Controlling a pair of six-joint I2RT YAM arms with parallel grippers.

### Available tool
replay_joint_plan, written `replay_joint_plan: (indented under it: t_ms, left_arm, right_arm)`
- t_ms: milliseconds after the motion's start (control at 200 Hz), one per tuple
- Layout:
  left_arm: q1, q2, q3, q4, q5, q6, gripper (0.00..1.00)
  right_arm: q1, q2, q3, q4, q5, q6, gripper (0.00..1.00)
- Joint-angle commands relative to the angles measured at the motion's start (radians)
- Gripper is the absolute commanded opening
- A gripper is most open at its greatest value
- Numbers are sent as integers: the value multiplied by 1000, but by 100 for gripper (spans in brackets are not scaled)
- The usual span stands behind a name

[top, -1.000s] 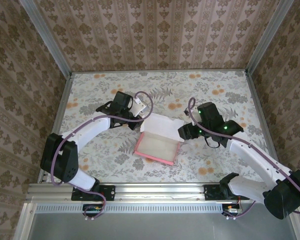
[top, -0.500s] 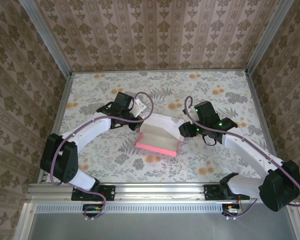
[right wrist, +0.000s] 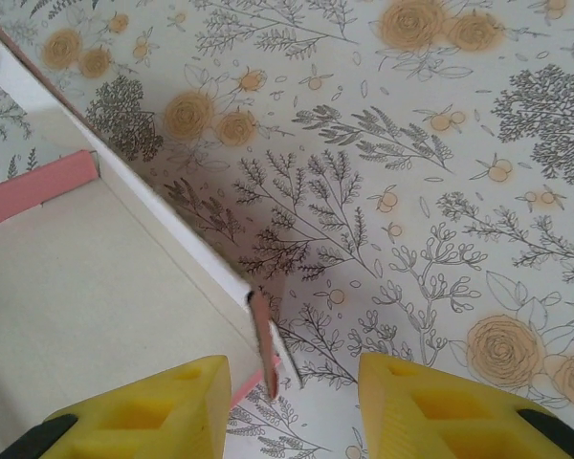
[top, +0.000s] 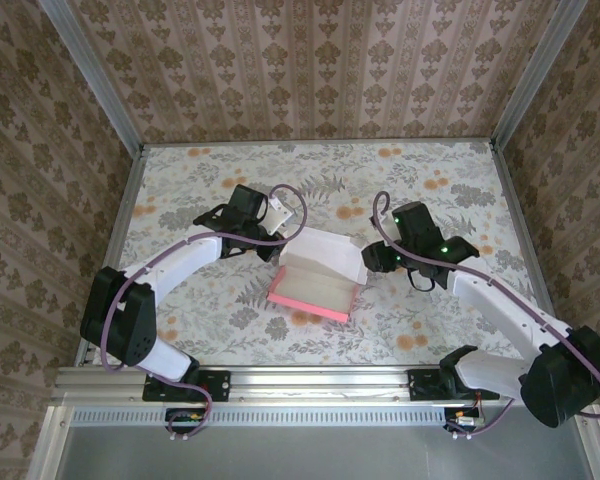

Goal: Fold the paper box

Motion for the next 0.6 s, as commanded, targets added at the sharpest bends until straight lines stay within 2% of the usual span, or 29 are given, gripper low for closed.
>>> replay_joint_plan:
  t_ms: [0,595]
  left_arm:
    - [-8,-31,-15,-14,-5,-19,6]
    - [-8,-51,-13,-15,27,-77,6]
  right_arm:
    - [-9,4,14,-17,-39,9,41]
    - [-7,58,-17,35,-98,51,31]
